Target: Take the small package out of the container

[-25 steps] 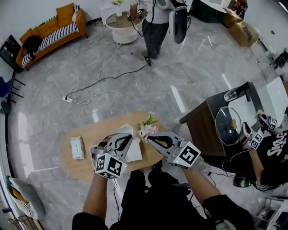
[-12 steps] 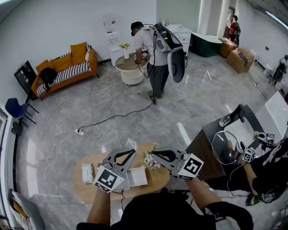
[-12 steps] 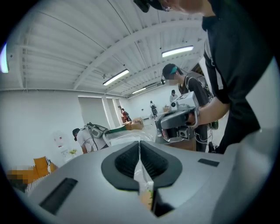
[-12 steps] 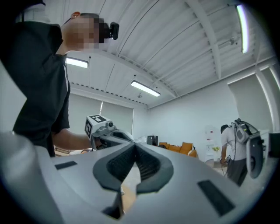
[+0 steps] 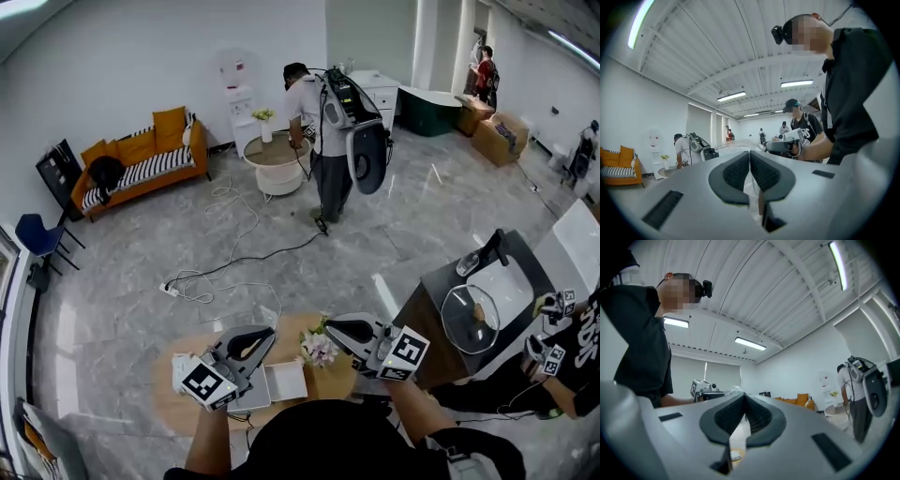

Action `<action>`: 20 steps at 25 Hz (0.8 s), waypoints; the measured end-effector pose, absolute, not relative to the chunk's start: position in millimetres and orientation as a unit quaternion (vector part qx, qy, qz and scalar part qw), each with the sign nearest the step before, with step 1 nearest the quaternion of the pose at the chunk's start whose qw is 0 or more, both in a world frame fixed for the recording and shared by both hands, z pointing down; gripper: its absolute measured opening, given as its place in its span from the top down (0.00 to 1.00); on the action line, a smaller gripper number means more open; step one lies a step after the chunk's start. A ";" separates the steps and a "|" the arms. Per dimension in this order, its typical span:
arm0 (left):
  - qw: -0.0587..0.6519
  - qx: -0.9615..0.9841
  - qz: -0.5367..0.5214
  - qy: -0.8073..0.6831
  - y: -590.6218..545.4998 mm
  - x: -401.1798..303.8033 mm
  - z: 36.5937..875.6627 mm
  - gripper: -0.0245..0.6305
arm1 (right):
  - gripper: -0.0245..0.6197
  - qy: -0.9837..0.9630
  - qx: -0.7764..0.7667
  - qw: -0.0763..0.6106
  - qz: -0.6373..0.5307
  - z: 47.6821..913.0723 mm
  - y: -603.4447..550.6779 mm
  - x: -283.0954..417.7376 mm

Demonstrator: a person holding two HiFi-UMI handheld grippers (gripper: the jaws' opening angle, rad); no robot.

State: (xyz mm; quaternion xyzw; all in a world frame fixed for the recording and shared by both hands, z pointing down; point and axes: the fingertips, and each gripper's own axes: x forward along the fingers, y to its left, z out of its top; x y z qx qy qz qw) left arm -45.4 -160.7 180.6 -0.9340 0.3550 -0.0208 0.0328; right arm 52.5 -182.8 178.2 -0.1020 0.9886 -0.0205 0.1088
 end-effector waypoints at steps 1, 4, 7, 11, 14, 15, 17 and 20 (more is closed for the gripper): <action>0.029 -0.934 -0.017 0.355 -162.0 -45.2 184.3 0.93 | 0.94 0.989 -0.099 0.109 -0.024 179.9 -182.2 52.5; 0.011 -0.936 0.003 0.351 -162.8 -45.5 187.0 0.93 | 0.94 0.990 -0.092 0.108 -0.028 183.3 -180.2 49.3; 0.003 -0.938 0.023 0.346 -165.8 -46.4 186.2 0.93 | 0.94 0.990 -0.091 0.104 -0.029 183.4 -181.8 48.2; -0.010 -0.939 0.038 0.342 -167.9 -48.0 189.2 0.93 | 0.95 0.991 -0.085 0.096 -0.030 185.4 -180.9 46.6; -0.017 -0.940 0.041 0.339 -167.5 -47.4 192.1 0.93 | 0.94 0.993 -0.073 0.092 -0.028 187.2 -176.5 42.4; -0.018 -0.940 0.041 0.338 -168.2 -46.8 193.0 0.93 | 0.94 0.993 -0.068 0.090 -0.026 187.8 -175.5 40.9; -0.021 -0.940 0.041 0.338 -169.7 -45.9 195.7 0.93 | 0.95 0.994 -0.059 0.087 -0.026 190.6 -174.0 38.8; -0.024 -0.940 0.044 0.338 -171.1 -44.7 197.9 0.93 | 0.95 0.994 -0.051 0.088 -0.027 192.2 -173.5 37.9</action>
